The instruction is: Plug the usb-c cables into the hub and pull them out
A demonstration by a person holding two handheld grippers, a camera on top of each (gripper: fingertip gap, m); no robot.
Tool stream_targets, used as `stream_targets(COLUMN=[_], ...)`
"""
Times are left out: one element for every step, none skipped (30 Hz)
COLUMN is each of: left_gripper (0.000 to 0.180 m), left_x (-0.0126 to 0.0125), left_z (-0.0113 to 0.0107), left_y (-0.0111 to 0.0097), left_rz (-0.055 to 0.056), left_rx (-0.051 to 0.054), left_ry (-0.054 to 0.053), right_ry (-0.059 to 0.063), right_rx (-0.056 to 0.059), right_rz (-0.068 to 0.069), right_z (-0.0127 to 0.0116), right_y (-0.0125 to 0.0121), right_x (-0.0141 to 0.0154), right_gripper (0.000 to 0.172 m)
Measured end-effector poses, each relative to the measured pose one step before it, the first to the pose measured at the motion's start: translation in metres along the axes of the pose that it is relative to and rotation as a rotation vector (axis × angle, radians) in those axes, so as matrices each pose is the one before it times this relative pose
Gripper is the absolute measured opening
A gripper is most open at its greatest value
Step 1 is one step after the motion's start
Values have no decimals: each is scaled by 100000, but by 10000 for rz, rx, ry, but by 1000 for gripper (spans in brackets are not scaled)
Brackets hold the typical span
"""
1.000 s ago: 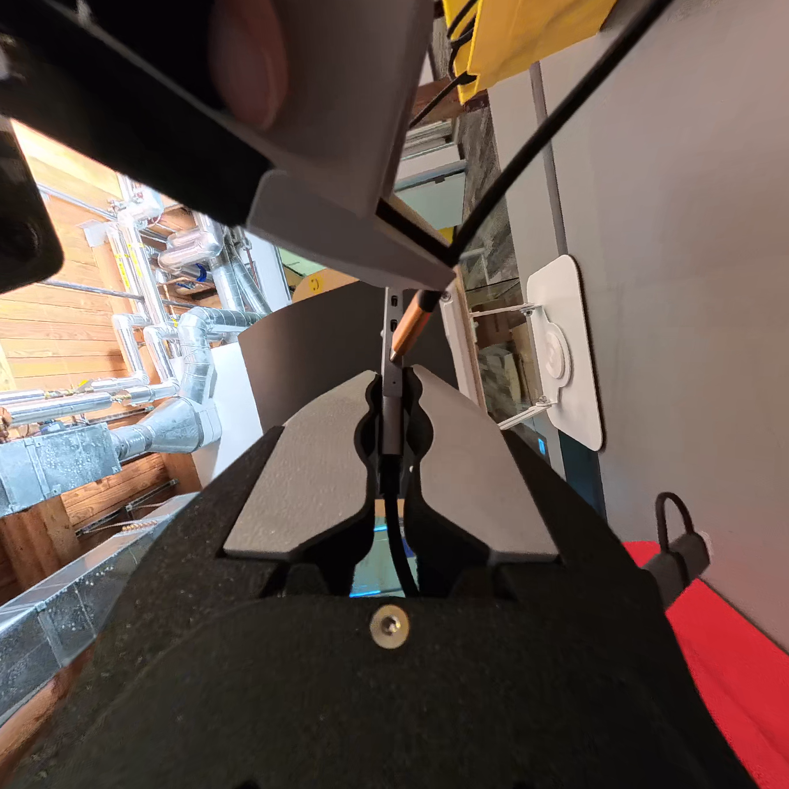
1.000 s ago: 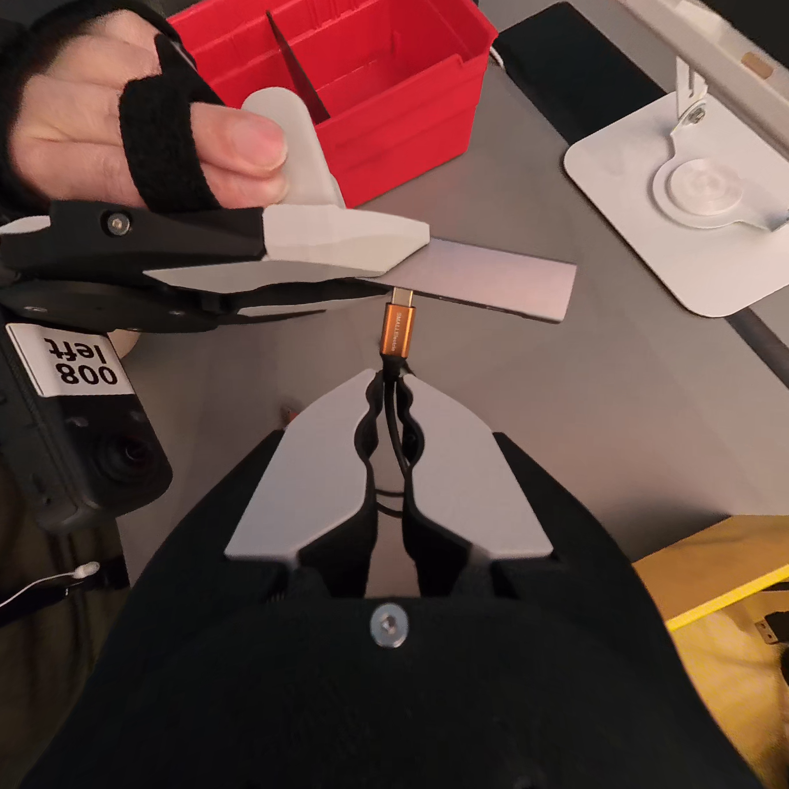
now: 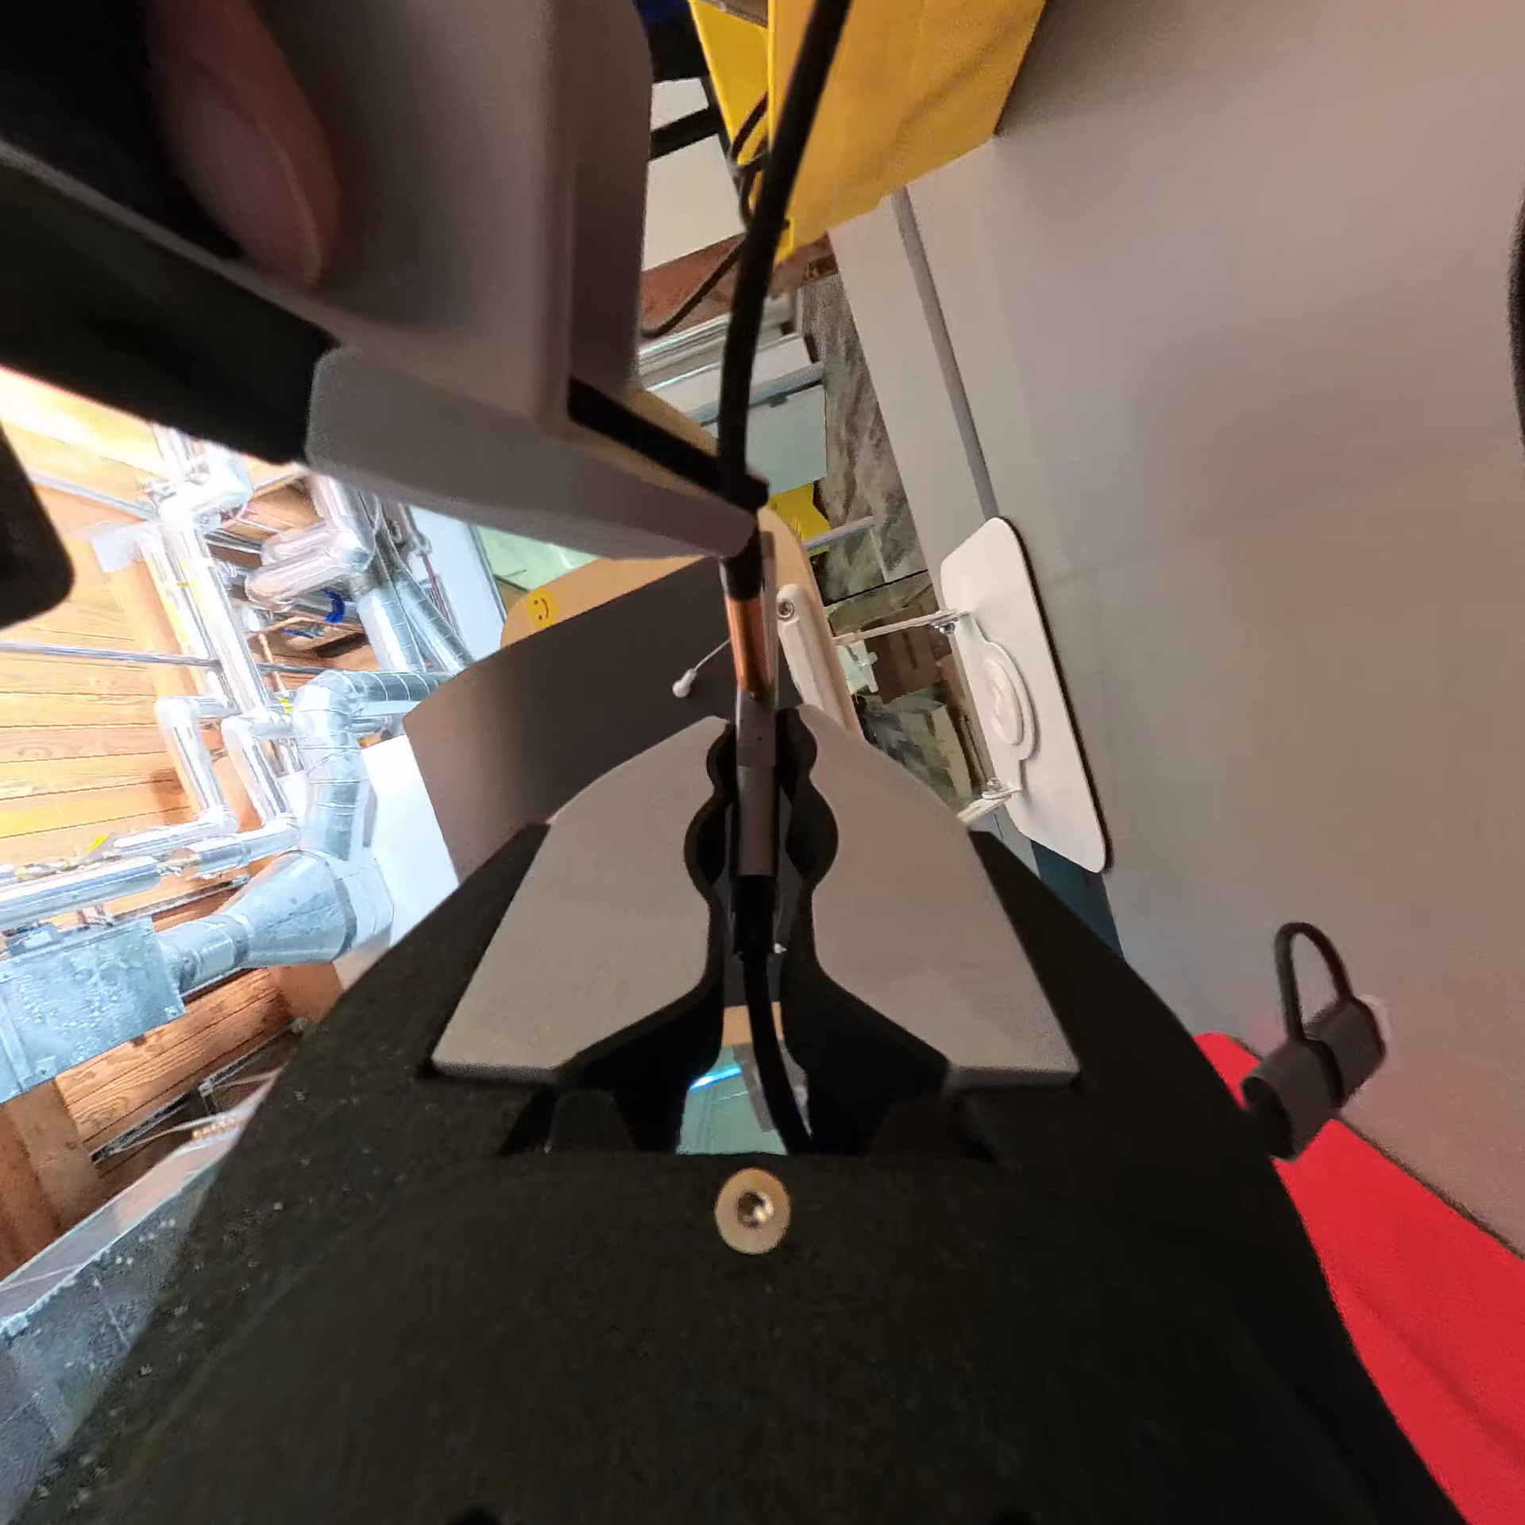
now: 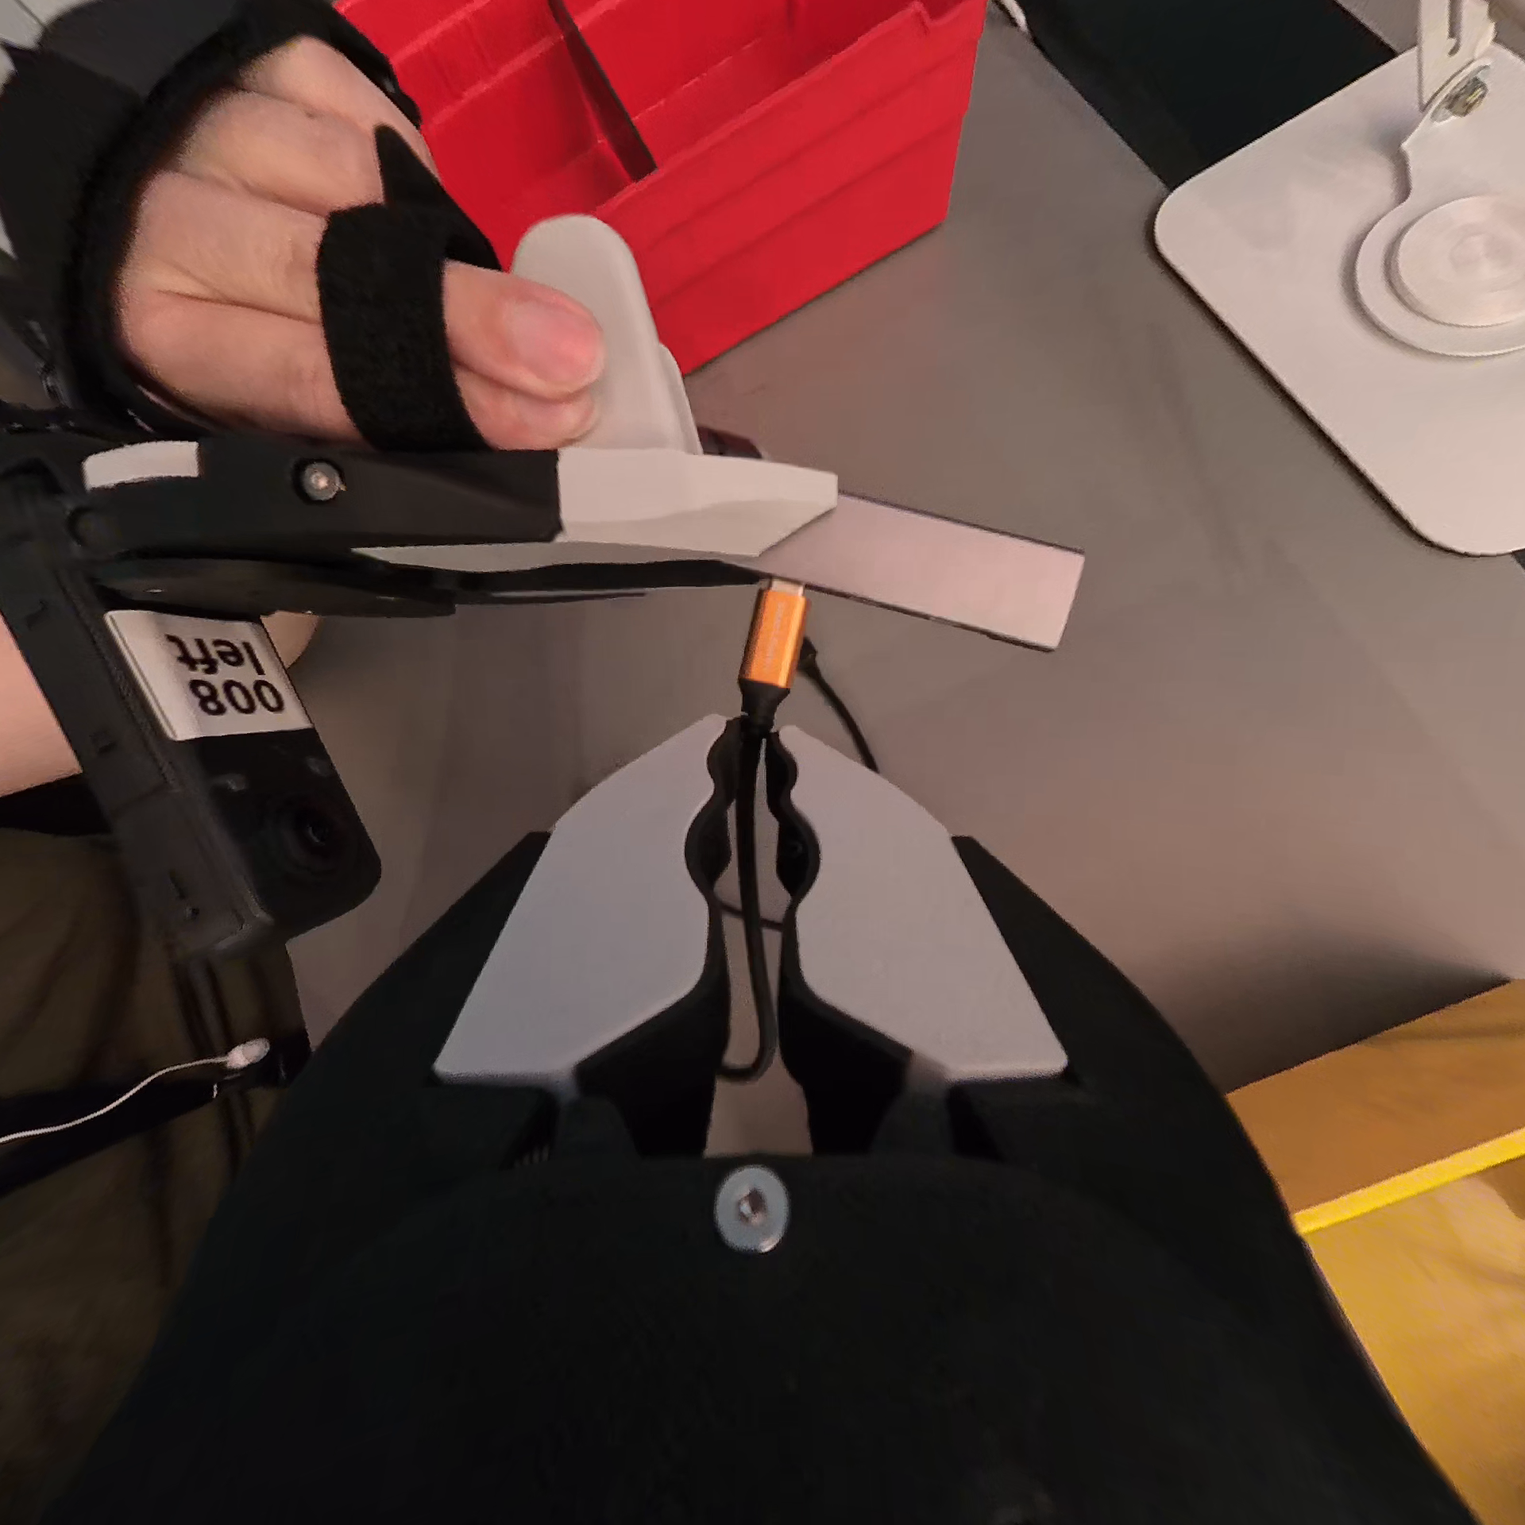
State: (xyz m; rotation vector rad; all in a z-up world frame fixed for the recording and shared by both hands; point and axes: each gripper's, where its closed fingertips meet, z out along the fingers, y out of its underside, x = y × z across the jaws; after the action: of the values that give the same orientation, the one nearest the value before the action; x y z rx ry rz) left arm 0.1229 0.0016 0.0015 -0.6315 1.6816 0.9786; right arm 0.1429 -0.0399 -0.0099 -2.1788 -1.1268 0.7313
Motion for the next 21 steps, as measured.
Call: stream_targets(left_gripper=[9,9,9,9,9,8,9,8,9,9,9,9,9,9,9,9,9,9,9,8,9], left_x=[-176,-157,-120,-188,-228,-261,-207,-170,-347,-421,-231,-271,-317,-306,-290,-222,-263,-296,-241,-176,-272], left_z=[58,38,19,-8,-3,33,69,68,75,60,22,-29,-54,-71,-82,-84,-84,-98,-104,-108,-97], left_y=[186,170,208,218,268,404,453,417,409,372,277,233,184,185,169,154,131,85,51,9,74], left_rz=[-198,-347,-319,-241,-238,-282,-360,-373,-393,-477,-442,-351,-288,-222,-183,-182,-153,-124,-137,-120,-109], left_rx=[-73,-38,-47,-31,-71,-164,-209,-204,-194,-188,-145,-86,-49,-59,-56,-57,-63,-31,-9,31,-7], left_ry=[-85,-11,34,-22,-54,-58,10,29,-94,-110,55,13,-48,-55,-44,-15,-55,-82,-31,7,-72], right_ry=[88,75,71,56,47,102,186,209,219,273,215,149,178,134,74,68,48,43,74,55,11], right_rx=[108,133,141,166,211,298,387,407,417,482,418,294,249,256,212,186,278,381,353,300,319], right_rz=[-35,-34,-42,-66,-49,-85,-129,-130,-212,-210,-166,-282,-275,-183,-154,-90,-47,-107,-130,-107,-101], right_z=[-7,-10,-37,-40,-53,-80,-91,-60,-35,-23,4,70,64,73,96,104,64,30,26,60,51], right_y=[-207,-250,-268,-293,-373,-516,-641,-677,-694,-747,-643,-459,-364,-373,-278,-229,-332,-432,-371,-282,-300], right_x=[54,39,22,-1,-6,52,131,130,88,144,62,-48,-1,-26,-77,-35,-43,-43,4,-1,-74], right_gripper=[6,6,6,6,6,6,6,6,6,6,6,6,6,6,6,6,6,6,6,7,6])
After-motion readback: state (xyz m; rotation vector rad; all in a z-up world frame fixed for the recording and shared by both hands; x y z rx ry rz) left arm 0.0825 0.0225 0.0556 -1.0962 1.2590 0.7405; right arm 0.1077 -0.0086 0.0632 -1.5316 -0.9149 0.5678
